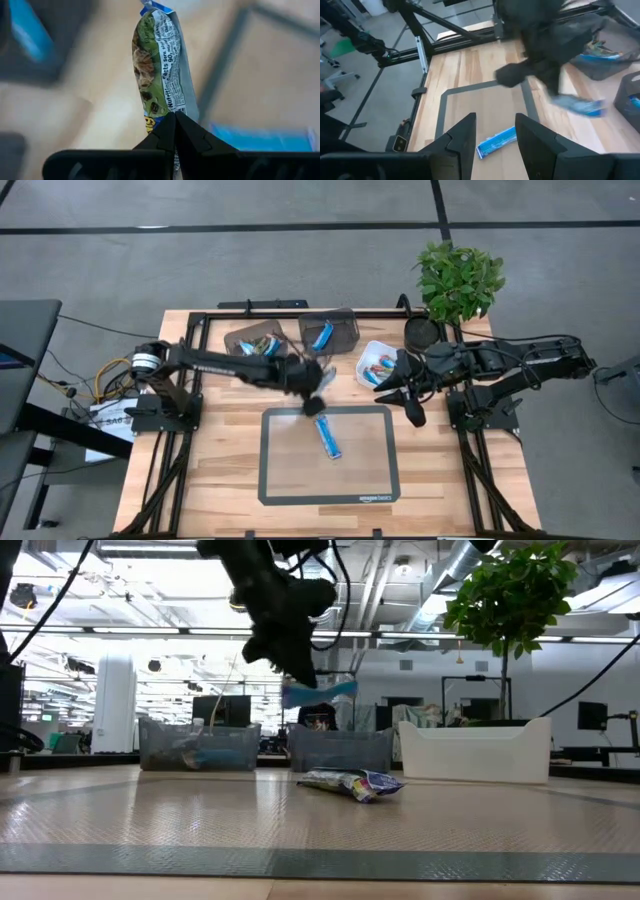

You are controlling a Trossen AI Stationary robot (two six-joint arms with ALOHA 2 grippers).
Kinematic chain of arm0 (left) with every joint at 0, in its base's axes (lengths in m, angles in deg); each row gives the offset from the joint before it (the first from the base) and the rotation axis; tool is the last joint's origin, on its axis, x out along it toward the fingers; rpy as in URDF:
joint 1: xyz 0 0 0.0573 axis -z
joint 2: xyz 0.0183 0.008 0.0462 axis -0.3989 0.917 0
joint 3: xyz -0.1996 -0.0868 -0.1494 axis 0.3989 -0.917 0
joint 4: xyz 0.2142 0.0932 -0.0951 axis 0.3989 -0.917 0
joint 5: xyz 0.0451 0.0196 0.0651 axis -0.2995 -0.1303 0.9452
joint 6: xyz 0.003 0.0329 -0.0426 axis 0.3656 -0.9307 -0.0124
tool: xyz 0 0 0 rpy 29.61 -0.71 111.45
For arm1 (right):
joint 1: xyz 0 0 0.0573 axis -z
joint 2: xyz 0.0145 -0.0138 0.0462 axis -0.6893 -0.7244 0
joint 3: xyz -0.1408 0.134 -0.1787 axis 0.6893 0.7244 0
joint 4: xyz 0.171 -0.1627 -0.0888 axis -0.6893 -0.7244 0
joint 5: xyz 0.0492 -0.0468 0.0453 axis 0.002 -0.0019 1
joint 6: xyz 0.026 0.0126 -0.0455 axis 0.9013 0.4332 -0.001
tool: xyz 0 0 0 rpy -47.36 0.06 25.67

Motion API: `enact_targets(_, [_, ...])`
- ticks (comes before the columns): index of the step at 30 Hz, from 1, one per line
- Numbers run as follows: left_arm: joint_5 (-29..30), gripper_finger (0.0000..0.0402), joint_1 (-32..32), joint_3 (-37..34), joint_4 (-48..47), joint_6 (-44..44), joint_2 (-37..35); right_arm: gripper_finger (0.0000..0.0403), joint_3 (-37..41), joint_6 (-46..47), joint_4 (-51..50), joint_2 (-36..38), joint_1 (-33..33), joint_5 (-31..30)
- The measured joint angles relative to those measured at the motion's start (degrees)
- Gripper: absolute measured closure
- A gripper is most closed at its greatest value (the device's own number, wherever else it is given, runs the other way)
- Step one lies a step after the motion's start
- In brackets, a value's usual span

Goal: Pick and place Granola Bars by type
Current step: Put the blue granola bar into the right black bin

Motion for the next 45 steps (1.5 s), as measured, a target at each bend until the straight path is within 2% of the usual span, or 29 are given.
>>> enact_targets(5, [2.60, 0.0401, -8.42, 0.13, 8.99, 0.03, -1.03, 0.0274, 0.00, 0.00, 0.05, 0.00, 0.42, -1.13])
enact_targets(10, [2.20, 0.0401, -16.55, 2.10, 13.68, -0.65, -0.88, 0.0274, 0.04, 0.00, 0.36, 0.00, 1.46, -1.89])
enact_targets(16, [-4.49, 0.0397, -23.50, 3.40, 15.77, -1.44, -0.73, 0.0274, 0.04, 1.47, 0.37, 0.00, 3.45, -10.17])
enact_targets(22, [-11.24, 0.0351, -26.47, 3.41, 14.27, -1.48, -0.73, 0.0274, 0.04, 1.64, 0.38, 0.00, 5.64, -11.98])
enact_targets(27, [-12.04, 0.0303, -26.29, 3.41, 14.78, -1.52, -0.73, 0.0274, 0.04, 3.02, 1.65, 0.02, 7.14, -16.62])
enact_targets(31, [-17.33, 0.0286, -25.18, 3.41, 14.84, -1.54, -0.73, 0.0274, 0.04, 2.03, 2.94, 0.00, 7.78, -16.05])
enact_targets(35, [-25.69, 0.0288, -21.60, 3.41, 13.28, -3.96, -0.73, 0.0274, 0.04, 0.08, 2.79, 0.00, 7.78, -9.20])
enact_targets(38, [-29.50, 0.0297, -17.26, 3.38, 9.15, -6.36, -0.73, 0.0274, 0.04, -0.36, 1.99, 0.02, 7.78, -2.37])
enact_targets(45, [-28.02, 0.0320, -5.00, 3.32, -1.19, -11.22, -0.73, 0.0274, 0.04, -0.43, -3.32, 0.00, 7.76, 8.63])
